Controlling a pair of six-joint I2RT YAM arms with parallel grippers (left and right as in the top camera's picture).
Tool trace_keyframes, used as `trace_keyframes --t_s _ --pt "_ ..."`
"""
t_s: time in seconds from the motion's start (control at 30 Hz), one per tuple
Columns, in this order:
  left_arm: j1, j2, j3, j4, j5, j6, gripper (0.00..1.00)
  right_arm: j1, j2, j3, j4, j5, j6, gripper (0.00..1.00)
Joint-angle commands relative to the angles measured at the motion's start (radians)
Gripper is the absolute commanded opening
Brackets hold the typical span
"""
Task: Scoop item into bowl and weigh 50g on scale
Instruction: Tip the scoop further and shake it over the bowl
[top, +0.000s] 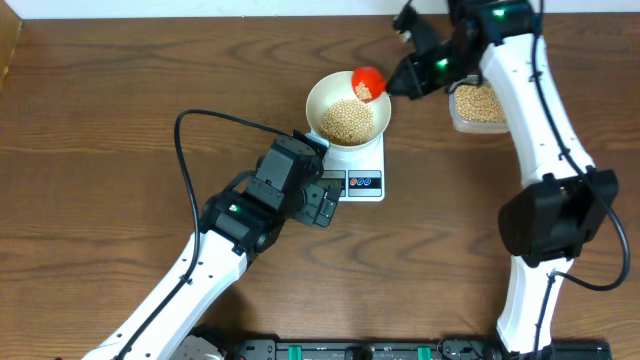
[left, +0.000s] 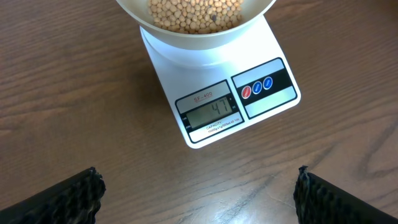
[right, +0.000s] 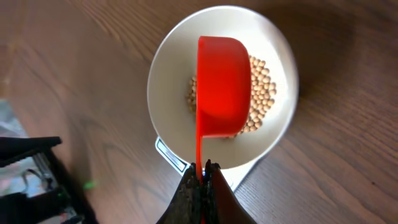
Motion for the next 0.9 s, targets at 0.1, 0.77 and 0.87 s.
trace_keyframes --t_s 0.1,0.77,0.87 --pt "0.006 -0.002 -0.009 0.000 -0.013 -0.002 1.00 -0.035 -0.006 0.021 -0.013 -0.080 0.001 0.01" --pt "0.006 -0.002 -0.009 0.000 -0.013 -0.002 1.00 0.070 -0.006 0.021 -0.017 0.123 -0.003 0.01" --pt "0.006 -0.002 -0.009 0.000 -0.013 -0.002 1.00 0.092 -0.006 0.021 -0.019 0.169 -0.003 0.01"
